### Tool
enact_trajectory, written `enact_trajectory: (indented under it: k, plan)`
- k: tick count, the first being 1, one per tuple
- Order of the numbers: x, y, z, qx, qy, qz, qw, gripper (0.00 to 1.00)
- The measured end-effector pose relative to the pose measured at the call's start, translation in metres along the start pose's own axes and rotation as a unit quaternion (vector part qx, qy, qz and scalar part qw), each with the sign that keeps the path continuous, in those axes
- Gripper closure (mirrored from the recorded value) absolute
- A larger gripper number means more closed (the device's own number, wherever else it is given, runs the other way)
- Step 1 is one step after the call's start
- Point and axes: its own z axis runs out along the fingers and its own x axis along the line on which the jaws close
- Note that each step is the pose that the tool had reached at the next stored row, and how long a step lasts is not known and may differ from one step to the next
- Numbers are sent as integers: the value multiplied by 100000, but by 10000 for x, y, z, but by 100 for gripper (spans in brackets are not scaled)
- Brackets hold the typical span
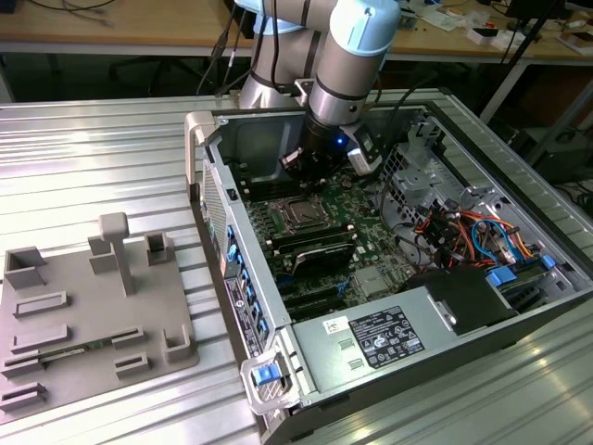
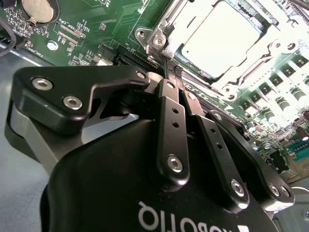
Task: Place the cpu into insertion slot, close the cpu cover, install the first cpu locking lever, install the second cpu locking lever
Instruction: 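Install the first cpu locking lever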
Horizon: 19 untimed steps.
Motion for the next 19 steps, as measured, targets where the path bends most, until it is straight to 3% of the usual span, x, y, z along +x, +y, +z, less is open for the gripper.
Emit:
enact_trajectory:
  k: [7, 17, 19]
  plan:
    - [-2, 0, 1, 318, 16, -1, 99999, 89]
    - [-6, -3, 17, 1331, 104, -12, 99991, 89]
    - [-9, -3, 27, 1337, 105, -7, 99991, 89]
